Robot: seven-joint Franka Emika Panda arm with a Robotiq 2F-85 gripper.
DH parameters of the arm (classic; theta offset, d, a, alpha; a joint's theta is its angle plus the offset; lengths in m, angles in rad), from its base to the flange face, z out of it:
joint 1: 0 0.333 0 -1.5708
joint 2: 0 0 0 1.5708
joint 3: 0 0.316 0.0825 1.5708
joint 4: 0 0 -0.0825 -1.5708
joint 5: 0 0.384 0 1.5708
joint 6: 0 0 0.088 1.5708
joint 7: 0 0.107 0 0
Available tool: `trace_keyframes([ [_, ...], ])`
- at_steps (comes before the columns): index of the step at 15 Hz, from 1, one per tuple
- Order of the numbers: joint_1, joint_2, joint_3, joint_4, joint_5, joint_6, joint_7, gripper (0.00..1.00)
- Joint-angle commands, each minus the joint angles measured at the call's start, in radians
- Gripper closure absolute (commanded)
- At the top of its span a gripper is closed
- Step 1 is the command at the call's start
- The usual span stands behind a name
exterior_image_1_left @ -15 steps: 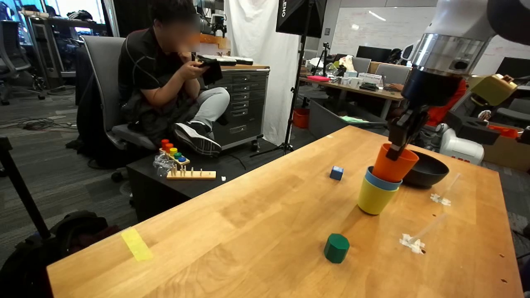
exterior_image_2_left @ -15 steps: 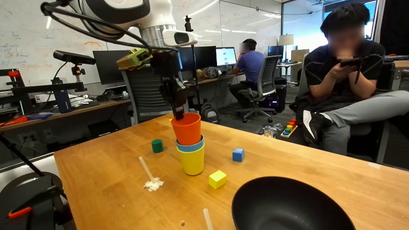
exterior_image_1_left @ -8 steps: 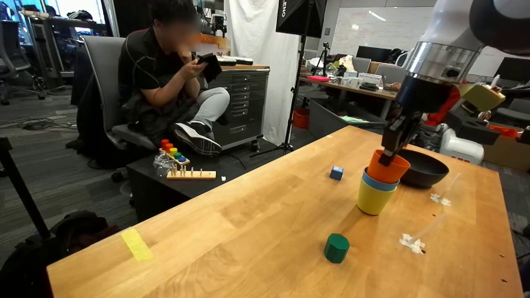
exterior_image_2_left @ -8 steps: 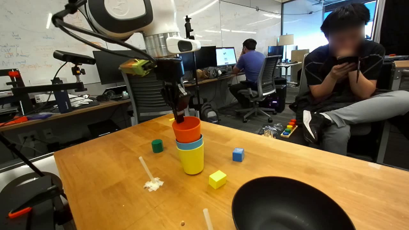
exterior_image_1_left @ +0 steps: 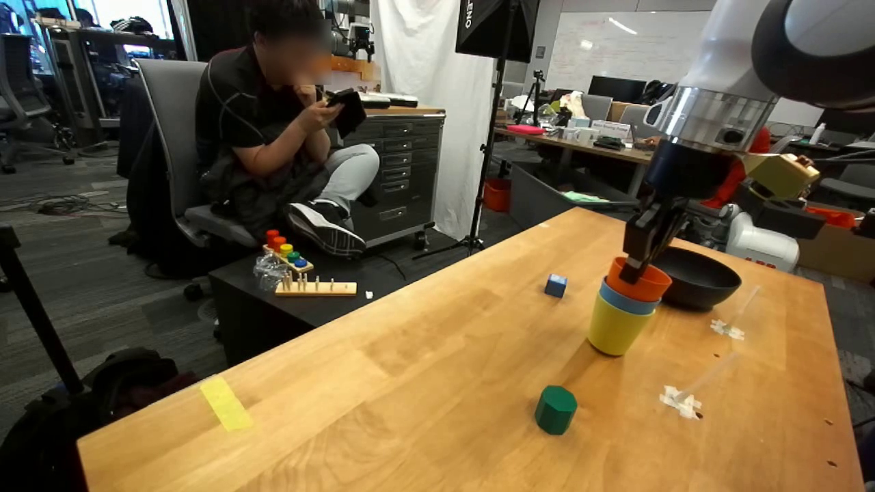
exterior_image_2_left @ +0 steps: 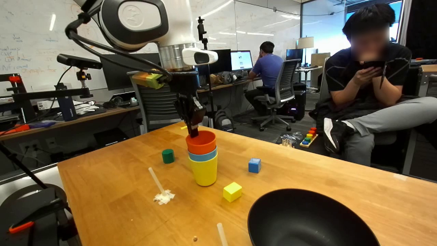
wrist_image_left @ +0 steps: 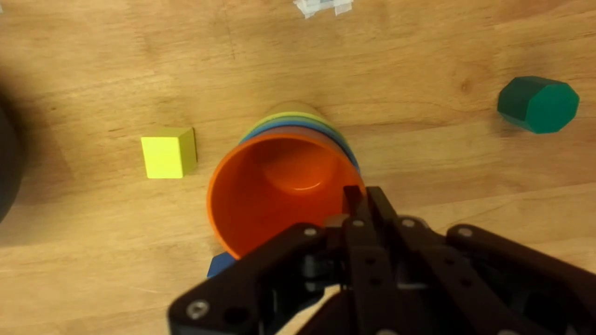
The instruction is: Stack the three cups on the table
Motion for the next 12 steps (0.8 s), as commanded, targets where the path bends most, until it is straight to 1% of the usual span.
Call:
trace_keyframes([
  [1, -0.013, 0.018, 0.007, 0.023, 0.019, 0.011, -0.027, 0.66],
  [6, -0.014, 0.005, 0.01, 0.026, 0.027, 0.004, -0.034, 0.29],
  [7, -0.014, -0.005, 0.012, 0.025, 0.03, 0.003, -0.039, 0.23],
  [8, -0.012, -0.017, 0.012, 0.023, 0.026, 0.002, -0.04, 0.14],
  [10, -0.009, -0.051, 0.013, 0.012, 0.014, -0.012, -0.044, 0.01],
  [12, -0.006, -0.107, 0.015, -0.017, 0.005, -0.033, -0.074, 0.0],
])
